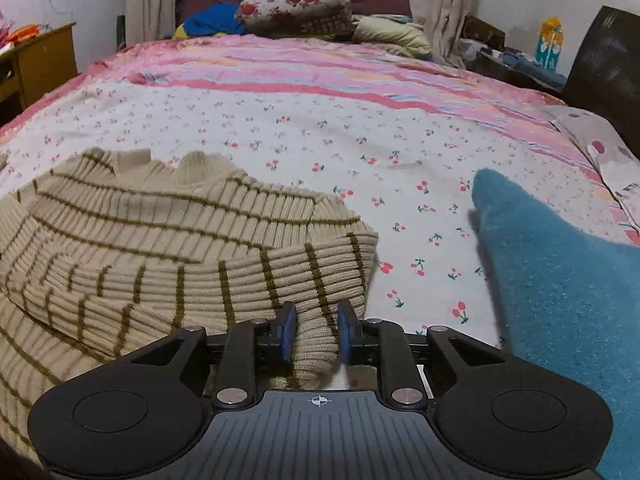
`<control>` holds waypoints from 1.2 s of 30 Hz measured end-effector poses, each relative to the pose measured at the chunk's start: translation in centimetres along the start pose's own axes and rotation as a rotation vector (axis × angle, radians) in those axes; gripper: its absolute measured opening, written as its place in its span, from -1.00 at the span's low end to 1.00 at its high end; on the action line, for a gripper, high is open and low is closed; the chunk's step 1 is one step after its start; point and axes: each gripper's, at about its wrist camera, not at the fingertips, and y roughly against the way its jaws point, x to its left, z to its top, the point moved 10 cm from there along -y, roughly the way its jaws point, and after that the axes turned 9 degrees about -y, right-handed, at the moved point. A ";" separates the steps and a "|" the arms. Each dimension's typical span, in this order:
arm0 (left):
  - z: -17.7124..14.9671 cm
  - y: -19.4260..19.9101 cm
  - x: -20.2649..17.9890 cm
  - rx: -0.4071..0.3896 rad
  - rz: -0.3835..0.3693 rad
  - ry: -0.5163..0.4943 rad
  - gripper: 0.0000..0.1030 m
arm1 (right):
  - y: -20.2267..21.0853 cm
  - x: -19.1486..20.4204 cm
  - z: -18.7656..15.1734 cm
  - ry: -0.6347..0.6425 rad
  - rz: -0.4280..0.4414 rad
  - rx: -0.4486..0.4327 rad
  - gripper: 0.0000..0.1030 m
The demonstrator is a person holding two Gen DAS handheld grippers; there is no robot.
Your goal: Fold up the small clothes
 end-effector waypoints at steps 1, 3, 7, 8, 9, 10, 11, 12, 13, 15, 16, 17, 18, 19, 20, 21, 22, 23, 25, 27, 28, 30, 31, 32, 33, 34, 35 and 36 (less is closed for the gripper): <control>-0.1 0.1 0.4 0.004 0.005 0.001 -0.32 | 0.6 0.4 0.2 0.001 0.007 -0.020 -0.58; -0.4 0.1 1.3 0.013 0.047 -0.004 -0.32 | 2.1 1.6 0.3 0.019 0.040 -0.051 -0.45; -0.6 0.8 2.4 0.012 0.037 0.039 -0.32 | 4.1 5.9 -0.1 0.109 0.144 -0.089 -0.47; -0.7 1.1 2.6 0.005 0.030 0.045 -0.32 | 4.3 7.1 -0.2 0.125 0.175 -0.089 -0.47; -0.7 1.4 2.6 0.001 0.025 0.048 -0.32 | 4.4 8.5 -0.4 0.143 0.217 -0.082 -0.46; -0.8 1.6 2.7 -0.002 0.023 0.049 -0.32 | 4.4 9.9 -0.7 0.164 0.251 -0.073 -0.45; -1.1 2.0 2.9 -0.004 0.023 0.049 -0.32 | 4.3 11.4 -1.0 0.189 0.278 -0.068 -0.45; -1.3 2.2 3.1 -0.004 0.026 0.049 -0.32 | 4.2 12.5 -1.3 0.207 0.301 -0.062 -0.44; -1.6 2.5 3.3 -0.003 0.032 0.048 -0.32 | 4.0 13.7 -1.7 0.225 0.328 -0.054 -0.44; -2.4 2.9 4.1 0.007 0.040 0.058 -0.32 | 3.5 15.7 -2.4 0.251 0.359 -0.036 -0.38; -2.8 3.0 4.4 0.013 0.039 0.068 -0.32 | 3.1 16.6 -2.9 0.261 0.365 -0.017 -0.35; -3.2 3.1 4.7 0.020 0.037 0.080 -0.32 | 2.7 17.2 -3.3 0.269 0.371 0.000 -0.34; -3.6 3.3 5.0 0.024 0.033 0.093 -0.32 | 2.5 17.7 -3.6 0.277 0.370 0.014 -0.34; -3.9 3.5 5.2 0.023 0.027 0.103 -0.31 | 2.4 18.0 -3.5 0.283 0.361 0.011 -0.34; -4.1 3.8 5.4 0.019 0.024 0.111 -0.31 | 2.7 18.4 -3.3 0.295 0.361 -0.003 -0.34; -4.3 3.9 5.5 0.014 0.023 0.116 -0.31 | 3.1 18.8 -3.1 0.308 0.373 -0.017 -0.34; -4.4 4.1 5.7 0.008 0.024 0.119 -0.31 | 3.7 19.3 -3.0 0.326 0.386 -0.033 -0.34; -4.4 4.2 5.8 0.001 0.024 0.122 -0.31 | 4.1 20.0 -2.8 0.349 0.393 -0.046 -0.34; -4.3 4.4 6.0 -0.010 0.019 0.129 -0.31 | 4.1 21.5 -3.0 0.395 0.403 -0.058 -0.32; -4.3 4.5 6.3 -0.016 0.009 0.137 -0.31 | 3.6 23.0 -3.0 0.418 0.405 -0.052 -0.32; -4.3 4.5 6.4 -0.020 0.004 0.137 -0.31 | 3.3 23.7 -3.1 0.417 0.416 -0.043 -0.32; -4.4 4.6 6.7 -0.026 0.001 0.133 -0.30 | 2.4 25.0 -3.2 0.427 0.414 -0.030 -0.35; -4.4 4.6 6.9 -0.027 0.001 0.135 -0.29 | 1.9 25.4 -3.3 0.442 0.391 -0.027 -0.37; -4.5 4.6 7.2 -0.026 0.001 0.143 -0.29 | 1.4 25.7 -3.4 0.446 0.378 -0.014 -0.43; -4.5 4.6 7.6 -0.026 0.001 0.152 -0.29 | 1.2 25.9 -3.4 0.434 0.385 0.001 -0.62; -4.5 4.7 7.9 -0.029 0.001 0.162 -0.29 | 1.3 26.1 -3.4 0.426 0.394 0.009 -0.67; -4.4 4.8 8.4 -0.034 0.001 0.173 -0.28 | 1.7 26.2 -3.3 0.428 0.395 0.003 -0.69; -4.1 4.9 8.9 -0.040 0.000 0.188 -0.27 | 2.0 26.3 -3.3 0.439 0.396 -0.008 -0.69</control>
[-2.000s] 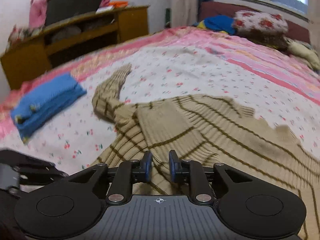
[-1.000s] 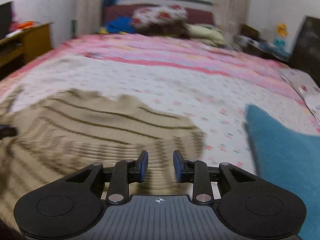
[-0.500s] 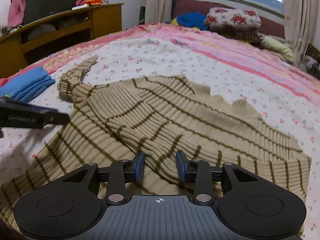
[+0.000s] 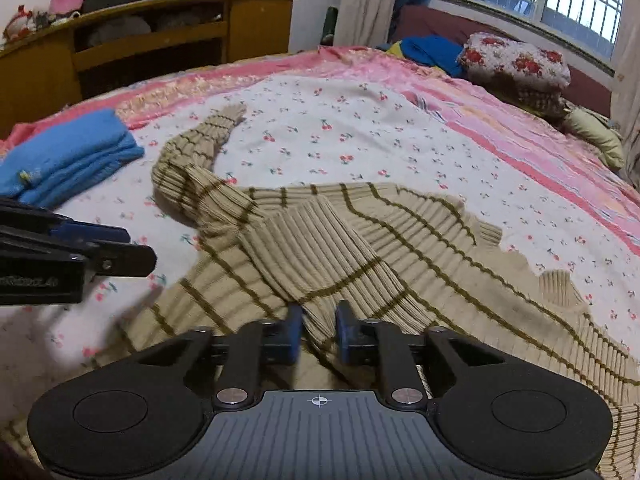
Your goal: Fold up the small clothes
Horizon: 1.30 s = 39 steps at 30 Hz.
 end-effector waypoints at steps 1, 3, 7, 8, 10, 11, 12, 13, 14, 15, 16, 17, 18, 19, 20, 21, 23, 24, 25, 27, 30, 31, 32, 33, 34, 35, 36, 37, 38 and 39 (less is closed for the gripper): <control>0.5 0.1 0.5 -0.007 -0.001 0.017 -0.23 | 0.1 0.1 -0.1 0.008 0.001 0.000 -0.69; 1.5 0.3 1.5 -0.025 0.011 0.038 -0.21 | 0.1 0.1 -0.4 0.004 -0.002 0.003 -0.69; 4.5 0.0 4.2 -0.050 0.068 0.066 -0.12 | 1.4 0.2 -0.2 -0.028 0.014 -0.043 -0.62; 5.3 -0.4 4.8 -0.050 0.076 0.075 -0.09 | 1.9 0.3 -0.2 -0.044 0.030 -0.057 -0.62; 6.9 -1.5 6.6 -0.043 0.098 0.115 -0.09 | 2.5 0.4 -0.1 -0.069 0.059 -0.074 -0.62; 7.4 -2.0 7.3 -0.038 0.108 0.134 -0.09 | 2.5 0.4 -0.1 -0.080 0.065 -0.078 -0.62; 7.9 -2.8 8.2 -0.032 0.123 0.155 -0.09 | 2.6 0.4 -0.2 -0.089 0.071 -0.079 -0.62; 8.1 -3.5 8.8 -0.024 0.139 0.170 -0.09 | 2.7 0.4 -0.3 -0.101 0.079 -0.080 -0.62; 8.4 -4.3 9.5 -0.011 0.151 0.184 -0.10 | 2.7 0.4 -0.3 -0.109 0.086 -0.079 -0.62; 8.5 -5.0 9.8 0.000 0.152 0.199 -0.10 | 2.7 0.3 -0.5 -0.117 0.091 -0.079 -0.62; 8.5 -5.7 10.1 0.013 0.148 0.212 -0.10 | 2.7 0.3 -0.5 -0.124 0.094 -0.079 -0.62; 8.4 -6.4 10.2 0.027 0.138 0.227 -0.10 | 2.7 0.2 -0.6 -0.130 0.097 -0.079 -0.62; 8.3 -7.0 10.2 0.040 0.132 0.239 -0.10 | 2.7 0.1 -0.7 -0.137 0.101 -0.078 -0.62; 8.2 -7.5 10.1 0.052 0.126 0.246 -0.10 | 2.7 0.1 -0.8 -0.145 0.103 -0.078 -0.62; 8.0 -8.0 9.9 0.066 0.117 0.252 -0.10 | 2.7 0.0 -0.9 -0.153 0.107 -0.077 -0.62; 7.7 -8.5 9.8 0.079 0.115 0.261 -0.10 | 2.7 -0.1 -1.0 -0.164 0.113 -0.075 -0.62; 7.1 -9.2 9.6 0.103 0.112 0.279 -0.13 | 2.7 -0.2 -1.0 -0.181 0.119 -0.074 -0.62; 6.9 -9.4 9.6 0.108 0.112 0.285 -0.20 | 2.7 -0.3 -1.0 -0.187 0.121 -0.074 -0.62; 6.8 -9.5 9.6 0.105 0.117 0.287 -0.40 | 2.8 -0.3 -1.0 -0.190 0.121 -0.076 -0.63; 6.8 -9.2 9.6 0.099 0.110 0.309 -0.60 | 2.9 -0.5 -1.0 -0.199 0.120 -0.080 -0.63; 7.8 -8.1 8.9 0.062 0.057 0.338 -0.66 | 3.3 -1.0 -0.9 -0.224 0.119 -0.091 -0.63; 8.3 -7.6 8.3 0.047 0.038 0.327 -0.66 | 3.4 -1.3 -0.8 -0.235 0.117 -0.096 -0.63; 9.0 -7.1 7.3 0.030 0.013 0.311 -0.67 | 3.5 -1.5 -0.8 -0.245 0.115 -0.099 -0.63; 9.8 -6.4 6.0 0.011 -0.022 0.292 -0.67 | 3.6 -1.8 -0.8 -0.261 0.114 -0.101 -0.62; 10.5 -5.7 4.6 -0.006 -0.057 0.274 -0.67 | 3.8 -2.1 -0.8 -0.275 0.113 -0.102 -0.62; 11.4 -4.9 2.5 -0.027 -0.111 0.245 -0.67 | 4.0 -2.4 -0.8 -0.288 0.111 -0.103 -0.62; 12.0 -4.1 0.4 -0.043 -0.169 0.210 -0.67 | 4.3 -2.8 -0.9 -0.303 0.107 -0.106 -0.62; 12.4 -3.5 -1.5 -0.055 -0.220 0.176 -0.67 | 4.5 -3.2 -1.0 -0.315 0.099 -0.110 -0.62; 12.7 -2.7 -3.8 -0.068 -0.273 0.130 -0.67 | 4.9 -3.7 -1.2 -0.328 0.089 -0.115 -0.62; 12.6 -1.8 -6.5 -0.078 -0.328 0.063 -0.66 | 5.3 -4.2 -1.4 -0.337 0.080 -0.118 -0.62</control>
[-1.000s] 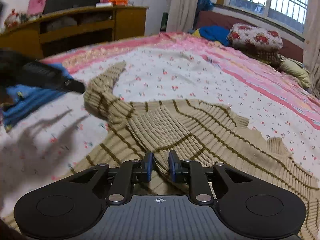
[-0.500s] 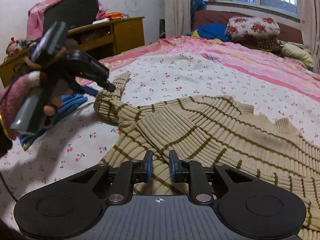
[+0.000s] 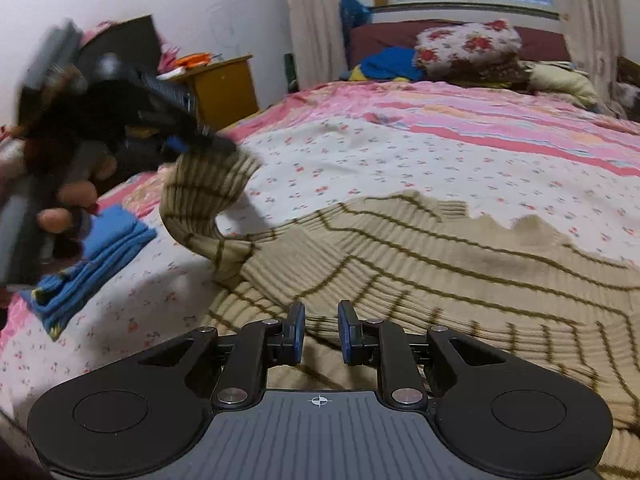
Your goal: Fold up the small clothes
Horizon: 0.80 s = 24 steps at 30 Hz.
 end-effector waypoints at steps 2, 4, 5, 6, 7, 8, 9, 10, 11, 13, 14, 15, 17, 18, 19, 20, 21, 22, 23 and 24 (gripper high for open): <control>-1.3 -0.1 -4.7 0.020 -0.073 -0.147 -0.57 | 1.0 -1.3 -0.1 -0.019 -0.030 -0.009 -0.62; -3.7 -0.6 -8.3 0.047 -0.078 -0.316 -0.43 | 2.1 -3.1 -0.5 -0.046 -0.068 -0.013 -0.62; -4.9 -0.9 -9.2 0.064 -0.065 -0.379 -0.38 | 2.7 -4.0 -0.7 -0.056 -0.085 -0.012 -0.62; -6.2 -1.3 -9.7 0.084 -0.047 -0.434 -0.37 | 3.1 -4.8 -0.9 -0.064 -0.101 -0.010 -0.62; -7.1 -1.5 -10.0 0.101 -0.037 -0.468 -0.36 | 3.5 -5.6 -1.2 -0.075 -0.118 -0.007 -0.61; -8.2 -1.7 -9.8 0.121 -0.026 -0.489 -0.35 | 3.9 -6.4 -1.4 -0.090 -0.132 -0.003 -0.61; -9.2 -1.8 -9.5 0.141 -0.015 -0.491 -0.35 | 4.2 -7.1 -1.5 -0.108 -0.141 0.000 -0.61; -9.9 -1.8 -9.0 0.154 -0.010 -0.473 -0.35 | 4.4 -7.9 -1.6 -0.128 -0.148 0.001 -0.61; -10.4 -1.7 -8.4 0.161 -0.005 -0.451 -0.35 | 4.5 -8.4 -1.5 -0.149 -0.153 -0.003 -0.61; -10.7 -1.4 -7.3 0.160 0.013 -0.408 -0.35 | 4.6 -9.0 -1.1 -0.183 -0.156 -0.008 -0.61; -10.8 -1.2 -6.7 0.154 0.022 -0.391 -0.35 | 4.6 -9.2 -0.9 -0.200 -0.157 -0.013 -0.61; -10.8 -0.9 -6.1 0.147 0.032 -0.374 -0.35 | 4.5 -9.4 -0.6 -0.214 -0.156 -0.016 -0.60; -10.7 -0.3 -4.9 0.133 0.053 -0.344 -0.35 | 4.3 -9.7 0.1 -0.227 -0.158 -0.023 -0.53; -10.9 -0.1 -4.4 0.128 0.058 -0.329 -0.35 | 4.1 -9.9 0.5 -0.240 -0.165 -0.026 -0.47; -11.0 0.1 -3.8 0.123 0.061 -0.307 -0.34 | 3.8 -10.1 0.8 -0.257 -0.169 -0.025 -0.46; -11.3 0.3 -3.2 0.123 0.062 -0.288 -0.34 | 3.5 -10.4 1.2 -0.285 -0.164 -0.020 -0.45; -11.8 0.3 -2.8 0.125 0.065 -0.272 -0.34 | 3.0 -10.7 1.5 -0.315 -0.159 -0.012 -0.42; -12.2 0.4 -2.4 0.128 0.070 -0.258 -0.34 | 2.5 -11.1 1.7 -0.351 -0.152 0.002 -0.40; -12.7 0.4 -1.9 0.135 0.076 -0.244 -0.34 | 2.0 -11.5 1.8 -0.398 -0.149 0.017 -0.36; -13.3 0.4 -1.4 0.142 0.083 -0.233 -0.34 | 1.5 -11.9 1.8 -0.435 -0.144 0.029 -0.35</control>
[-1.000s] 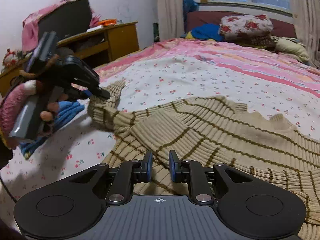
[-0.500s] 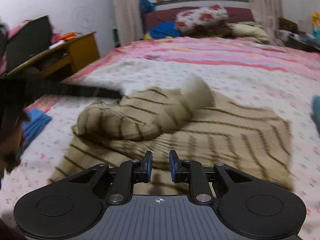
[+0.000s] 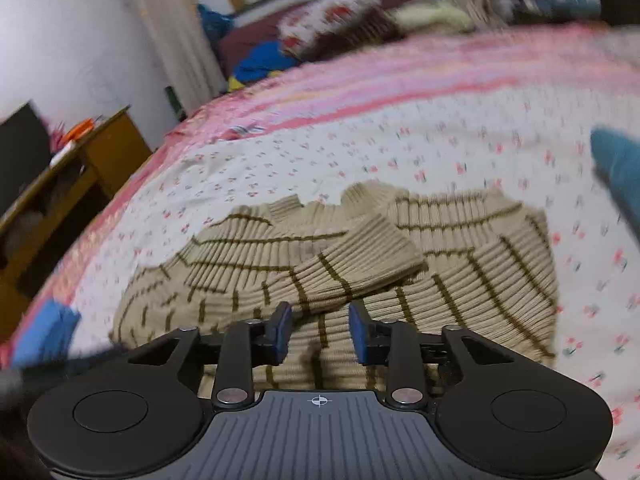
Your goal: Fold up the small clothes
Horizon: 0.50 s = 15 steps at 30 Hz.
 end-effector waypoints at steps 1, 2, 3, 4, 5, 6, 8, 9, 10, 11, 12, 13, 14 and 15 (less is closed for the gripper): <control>-0.4 -0.1 0.3 0.004 0.003 0.009 -0.34 | -0.4 -0.3 0.0 -0.029 0.000 0.012 -0.35; -1.0 -0.2 0.5 0.007 0.002 0.020 -0.34 | -0.9 -0.6 0.1 -0.062 -0.004 0.023 -0.35; -1.3 -0.3 0.6 0.007 0.000 0.027 -0.34 | -1.3 -0.9 0.1 -0.096 -0.003 0.035 -0.33; -1.5 -0.3 0.7 0.004 -0.003 0.028 -0.34 | -1.7 -1.2 0.1 -0.130 0.003 0.044 -0.33; -1.5 -0.2 0.8 0.001 -0.002 0.025 -0.34 | -2.0 -1.3 0.2 -0.166 0.013 0.049 -0.31; -1.5 -0.2 0.8 -0.004 0.001 0.016 -0.34 | -2.2 -1.4 0.3 -0.193 0.020 0.052 -0.30; -1.4 0.1 0.8 -0.016 0.008 0.003 -0.34 | -2.5 -1.6 0.4 -0.252 0.033 0.057 -0.30; -1.4 0.2 0.9 -0.021 0.010 -0.001 -0.34 | -2.5 -1.5 0.5 -0.271 0.040 0.058 -0.30; -1.3 0.3 0.9 -0.024 0.010 -0.003 -0.34 | -2.5 -1.5 0.6 -0.287 0.048 0.055 -0.30; -1.4 0.4 1.0 -0.025 0.011 -0.004 -0.34 | -2.3 -1.5 0.8 -0.300 0.053 0.052 -0.30; -1.5 0.4 1.1 -0.026 0.010 -0.003 -0.34 | -2.3 -1.6 0.9 -0.314 0.056 0.051 -0.29; -1.5 0.5 1.1 -0.026 0.007 -0.001 -0.34 | -2.2 -1.7 1.0 -0.328 0.059 0.051 -0.29; -1.5 0.5 1.2 -0.026 0.003 0.002 -0.34 | -2.1 -1.8 1.0 -0.342 0.061 0.052 -0.25; -1.5 0.5 1.2 -0.027 0.001 0.005 -0.34 | -2.1 -2.0 1.1 -0.353 0.064 0.055 -0.20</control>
